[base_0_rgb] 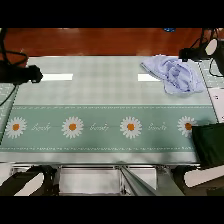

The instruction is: Fold the shirts.

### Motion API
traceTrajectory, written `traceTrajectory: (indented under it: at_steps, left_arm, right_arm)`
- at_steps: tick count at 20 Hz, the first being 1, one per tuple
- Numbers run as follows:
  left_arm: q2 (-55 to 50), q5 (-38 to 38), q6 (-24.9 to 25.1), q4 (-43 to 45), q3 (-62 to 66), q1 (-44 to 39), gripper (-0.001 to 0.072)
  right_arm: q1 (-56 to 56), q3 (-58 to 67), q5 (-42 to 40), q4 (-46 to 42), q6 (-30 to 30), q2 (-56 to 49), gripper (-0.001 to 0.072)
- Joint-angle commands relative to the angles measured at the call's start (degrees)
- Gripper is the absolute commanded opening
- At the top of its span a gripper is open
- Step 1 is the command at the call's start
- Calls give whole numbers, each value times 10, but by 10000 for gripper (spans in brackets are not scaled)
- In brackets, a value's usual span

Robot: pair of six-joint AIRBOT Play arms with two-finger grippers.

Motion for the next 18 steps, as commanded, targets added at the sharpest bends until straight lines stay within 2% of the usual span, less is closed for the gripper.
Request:
traceTrajectory:
  at_steps: [1, 6, 7, 8, 10, 12, 15, 16, 17, 18]
  left_arm:
    - [3, 2, -18, 3, -67, 0, 507]
    - [-4, 44, -33, 0, -94, 0, 506]
    - [-10, 48, -33, -5, -94, 0, 506]
    - [-17, 49, -33, -11, -94, 0, 506]
    - [-30, 56, -33, -15, -94, 0, 505]
    - [-29, 79, -37, -14, -79, 11, 504]
    - [-28, 43, -37, -14, 6, 45, 501]
    - [-25, 21, -34, -14, 41, 57, 469]
    - [-18, 3, -23, -14, 70, 66, 401]
    - [-9, -8, -19, -14, 91, 72, 394]
  right_arm:
    - [-22, 61, 11, -1, 0, -95, 421]
    - [-43, 61, 68, 13, -10, -140, 419]
    - [-43, 61, 88, 16, -14, -146, 411]
    - [-43, 61, 109, 27, -25, -150, 366]
    - [-42, 61, 142, 77, -61, -146, 16]
    - [-42, 61, 171, 141, -105, -125, 22]
    - [-42, 61, 184, 179, -141, -60, 21]
    - [-42, 61, 174, 179, -148, -29, 21]
    - [-42, 61, 153, 189, -144, 7, 21]
    - [-42, 61, 130, 207, -145, 47, 21]
